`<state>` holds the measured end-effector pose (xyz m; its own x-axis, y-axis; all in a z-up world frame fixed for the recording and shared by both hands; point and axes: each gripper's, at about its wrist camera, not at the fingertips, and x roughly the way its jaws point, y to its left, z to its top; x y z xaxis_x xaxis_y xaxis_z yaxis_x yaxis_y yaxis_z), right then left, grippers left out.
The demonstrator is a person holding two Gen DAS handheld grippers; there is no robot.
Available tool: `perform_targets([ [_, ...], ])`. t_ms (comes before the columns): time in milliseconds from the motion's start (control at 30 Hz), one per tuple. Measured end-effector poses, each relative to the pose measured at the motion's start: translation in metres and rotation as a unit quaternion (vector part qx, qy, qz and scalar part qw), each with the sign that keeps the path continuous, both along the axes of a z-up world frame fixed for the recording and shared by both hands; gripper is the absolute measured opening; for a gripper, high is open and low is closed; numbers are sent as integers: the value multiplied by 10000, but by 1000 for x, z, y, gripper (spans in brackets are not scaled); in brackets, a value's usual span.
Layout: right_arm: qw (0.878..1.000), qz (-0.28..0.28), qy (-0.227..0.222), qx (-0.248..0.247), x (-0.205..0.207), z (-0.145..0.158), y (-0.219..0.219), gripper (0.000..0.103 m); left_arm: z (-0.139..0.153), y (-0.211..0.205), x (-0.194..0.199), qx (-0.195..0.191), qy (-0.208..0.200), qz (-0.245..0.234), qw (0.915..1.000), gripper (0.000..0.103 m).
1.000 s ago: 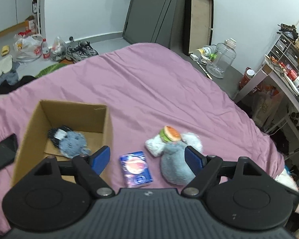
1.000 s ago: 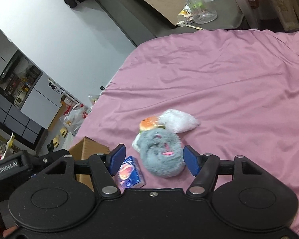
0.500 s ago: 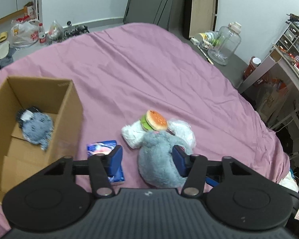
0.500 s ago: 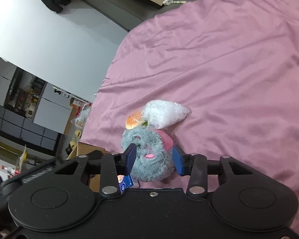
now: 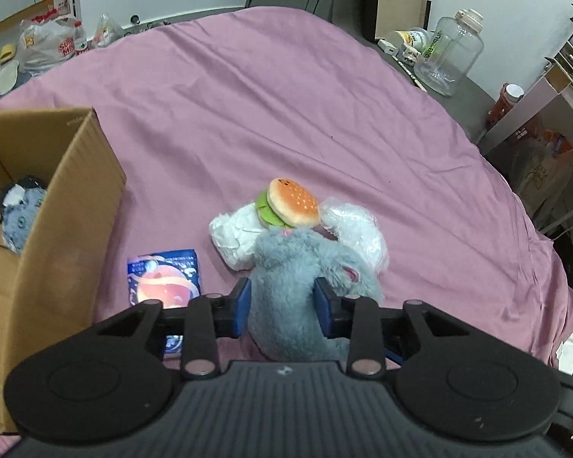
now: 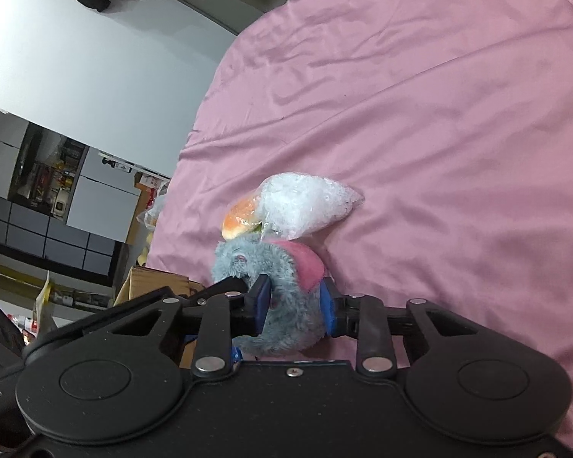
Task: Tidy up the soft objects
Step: 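Close both tools on the gray fluffy plush, then lift the gray plush with both tools and carry it over the box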
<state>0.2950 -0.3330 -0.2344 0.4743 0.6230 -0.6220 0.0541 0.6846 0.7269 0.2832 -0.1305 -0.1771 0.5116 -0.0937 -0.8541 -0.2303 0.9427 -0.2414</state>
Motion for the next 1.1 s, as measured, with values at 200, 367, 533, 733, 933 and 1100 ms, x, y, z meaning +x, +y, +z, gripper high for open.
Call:
perform_targets([
  [200, 9998, 94, -91, -116, -3, 2, 3, 17, -3, 3, -1, -228, -15, 70, 9997, 18],
  [367, 9998, 68, -178, -66, -19, 16, -1, 13, 12, 7, -14, -447, -36, 29, 9990, 15],
  [533, 9987, 93, -394, -295, -38, 42, 6, 13, 28, 10, -32, -519, -90, -43, 9986, 15],
  [733, 9968, 3, -629, -489, -55, 68, 9, 13, 48, 12, -48, -672, -265, -143, 9973, 15],
  [933, 9948, -40, -791, -635, -68, 94, 24, 12, 65, 27, -60, -824, -462, -176, 9954, 15],
  [1100, 9933, -19, -899, -729, -75, 111, 43, 12, 78, 44, -71, -914, -624, -151, 9937, 15],
])
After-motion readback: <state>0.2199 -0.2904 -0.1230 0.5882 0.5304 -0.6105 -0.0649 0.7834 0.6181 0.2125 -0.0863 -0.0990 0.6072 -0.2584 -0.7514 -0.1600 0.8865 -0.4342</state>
